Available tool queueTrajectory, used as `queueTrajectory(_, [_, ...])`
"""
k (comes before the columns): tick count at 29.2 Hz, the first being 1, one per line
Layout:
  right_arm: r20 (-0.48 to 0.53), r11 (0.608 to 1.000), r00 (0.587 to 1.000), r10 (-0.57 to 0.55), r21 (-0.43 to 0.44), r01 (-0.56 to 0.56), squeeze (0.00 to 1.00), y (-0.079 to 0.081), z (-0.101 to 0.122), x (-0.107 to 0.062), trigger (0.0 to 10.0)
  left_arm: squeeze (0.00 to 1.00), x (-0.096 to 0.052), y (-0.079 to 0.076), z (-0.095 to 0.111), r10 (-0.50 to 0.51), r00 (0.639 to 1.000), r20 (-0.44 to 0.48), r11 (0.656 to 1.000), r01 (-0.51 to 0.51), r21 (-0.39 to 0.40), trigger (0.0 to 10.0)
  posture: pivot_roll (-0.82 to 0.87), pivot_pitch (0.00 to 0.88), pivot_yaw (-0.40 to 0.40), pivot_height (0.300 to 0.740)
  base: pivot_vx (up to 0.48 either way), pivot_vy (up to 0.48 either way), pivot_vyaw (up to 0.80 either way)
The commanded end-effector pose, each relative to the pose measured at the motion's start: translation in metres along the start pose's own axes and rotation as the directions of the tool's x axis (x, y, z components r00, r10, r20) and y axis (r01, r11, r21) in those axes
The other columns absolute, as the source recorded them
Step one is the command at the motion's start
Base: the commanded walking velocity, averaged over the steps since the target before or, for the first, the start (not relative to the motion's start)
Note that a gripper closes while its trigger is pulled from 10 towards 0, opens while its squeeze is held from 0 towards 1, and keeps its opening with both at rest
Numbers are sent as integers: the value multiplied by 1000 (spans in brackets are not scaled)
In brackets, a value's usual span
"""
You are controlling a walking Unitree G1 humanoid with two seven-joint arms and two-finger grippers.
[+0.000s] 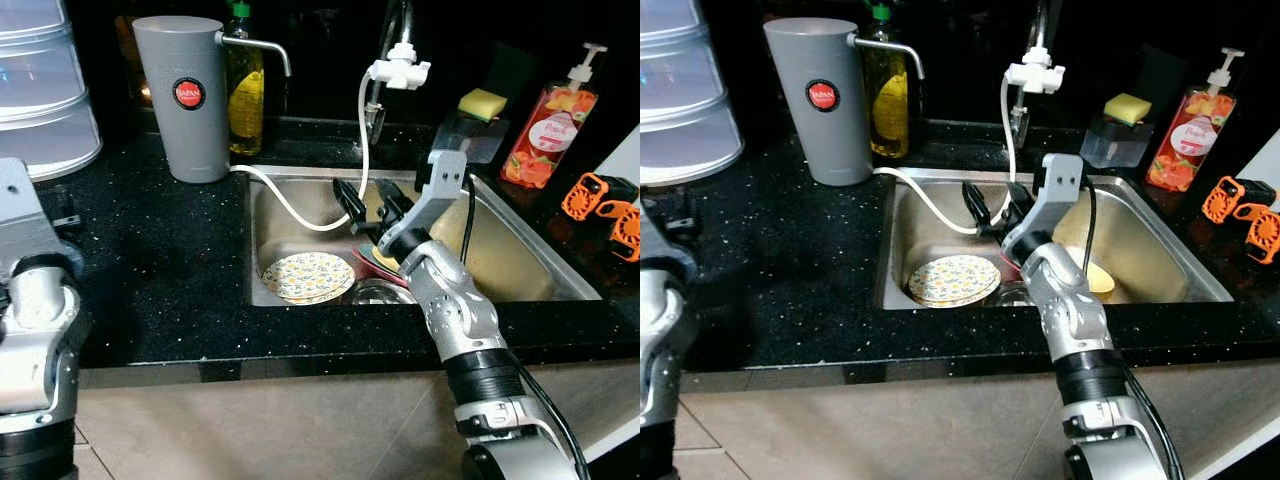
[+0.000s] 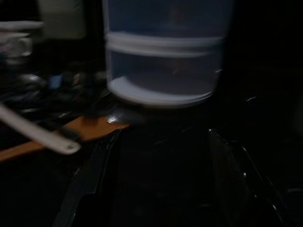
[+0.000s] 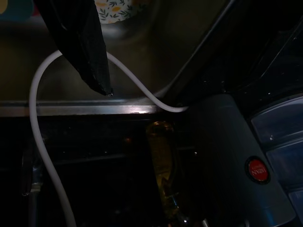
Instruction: Kitchen organization
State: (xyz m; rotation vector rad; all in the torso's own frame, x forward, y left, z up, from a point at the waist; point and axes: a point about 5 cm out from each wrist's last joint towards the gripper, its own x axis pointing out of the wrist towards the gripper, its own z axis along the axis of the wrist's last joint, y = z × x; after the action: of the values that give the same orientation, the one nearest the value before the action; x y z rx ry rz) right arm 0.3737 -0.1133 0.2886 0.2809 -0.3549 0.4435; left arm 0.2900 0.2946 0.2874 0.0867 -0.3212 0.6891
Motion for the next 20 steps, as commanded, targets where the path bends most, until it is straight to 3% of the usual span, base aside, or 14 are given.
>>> queueTrajectory(1, [-4,998,998,-60,-22,60,0,-14,4,-4,10000,0,7,20,-4,124,992,-6,987,-123,103,10000,171,147,-94,740,0,0,0])
queueTrajectory(2, [-6,996,997,-81,-27,81,0,-19,4,-5,10000,0,9,27,-7,173,985,-11,974,-170,151,10000,171,140,-93,740,0,0,0])
queueTrajectory(7, [-9,992,993,-118,-37,118,0,-26,5,-7,10000,0,11,37,-15,218,976,-20,959,-210,190,10000,171,137,-95,740,0,0,0])
queueTrajectory(11, [-5,989,990,-142,-47,142,0,-31,8,-9,10000,0,8,24,-13,155,986,62,975,-163,150,10000,164,134,-95,740,0,0,0])
queueTrajectory(13, [1,988,989,-146,-55,146,0,-31,9,-8,10000,0,7,23,-6,181,975,127,957,-205,207,10000,164,134,-95,740,0,0,0])
queueTrajectory(14, [1,988,989,-146,-55,146,0,-31,9,-8,10000,0,7,23,-6,181,975,127,957,-205,207,10000,164,134,-95,740,0,0,0])
queueTrajectory(16, [5,986,988,-153,-67,153,0,-32,10,-8,10000,0,8,36,-10,295,949,110,918,-313,243,10000,164,130,-96,740,0,0,0])
queueTrajectory(20, [7,985,987,-158,-73,158,0,-33,11,-7,10000,0,9,43,-14,345,935,83,903,-354,244,10000,166,129,-98,740,0,0,0])
